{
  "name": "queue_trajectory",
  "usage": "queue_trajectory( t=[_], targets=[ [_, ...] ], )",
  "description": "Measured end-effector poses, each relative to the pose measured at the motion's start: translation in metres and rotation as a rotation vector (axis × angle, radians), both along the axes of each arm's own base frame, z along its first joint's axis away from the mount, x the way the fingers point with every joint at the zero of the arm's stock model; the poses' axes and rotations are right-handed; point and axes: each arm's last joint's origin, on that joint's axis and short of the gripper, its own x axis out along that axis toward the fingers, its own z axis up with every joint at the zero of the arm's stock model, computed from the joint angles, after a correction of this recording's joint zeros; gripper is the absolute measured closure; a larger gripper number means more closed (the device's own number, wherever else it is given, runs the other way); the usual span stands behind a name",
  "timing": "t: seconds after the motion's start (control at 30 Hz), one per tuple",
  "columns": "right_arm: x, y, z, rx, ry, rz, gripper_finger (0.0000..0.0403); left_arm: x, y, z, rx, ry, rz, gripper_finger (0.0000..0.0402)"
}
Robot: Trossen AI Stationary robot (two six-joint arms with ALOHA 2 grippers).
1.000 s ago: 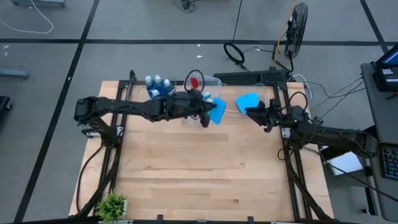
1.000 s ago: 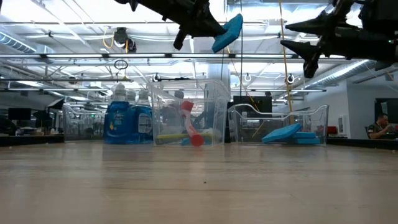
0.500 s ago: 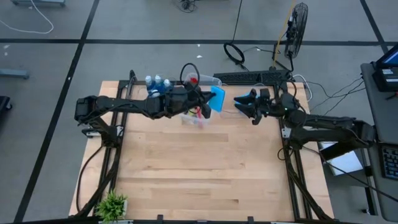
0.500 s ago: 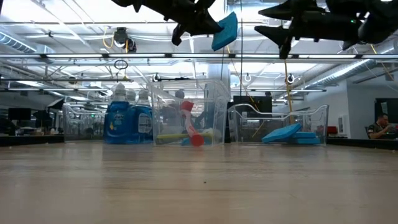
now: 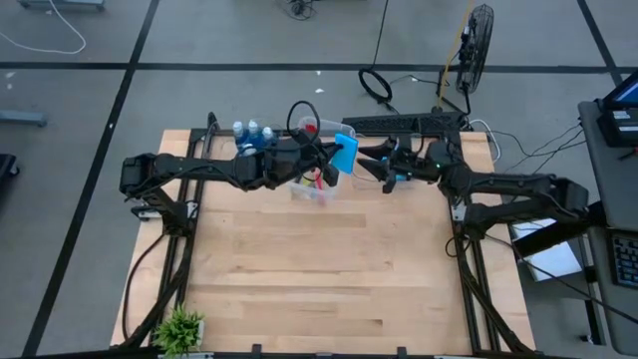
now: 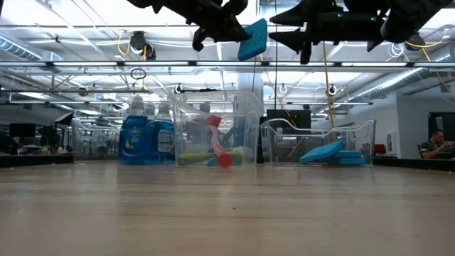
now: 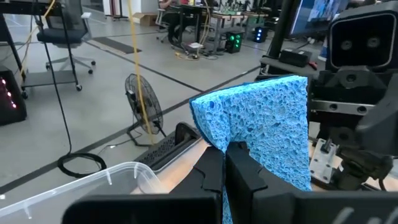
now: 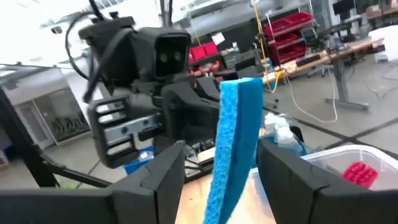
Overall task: Pick & Place Kitchen Sink Supplies
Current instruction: Put the blue sponge into the right transparent bin
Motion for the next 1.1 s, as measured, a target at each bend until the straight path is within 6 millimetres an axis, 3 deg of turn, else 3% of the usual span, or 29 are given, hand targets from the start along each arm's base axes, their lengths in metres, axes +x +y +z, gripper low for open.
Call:
queue_trajectory(
  t=[0.93, 1.1],
  targets=[
    [0.008, -0.004, 0.004, -0.040, 0.039, -0.061, 0.0215, 0.001, -0.002, 0.000, -0.016, -0.008, -0.018, 0.0401],
    [0.008, -0.004, 0.004, -0.022, 0.030, -0.053, 0.0215, 0.008, 0.000, -0.011, -0.025, 0.008, -0.022, 0.0401]
  ],
)
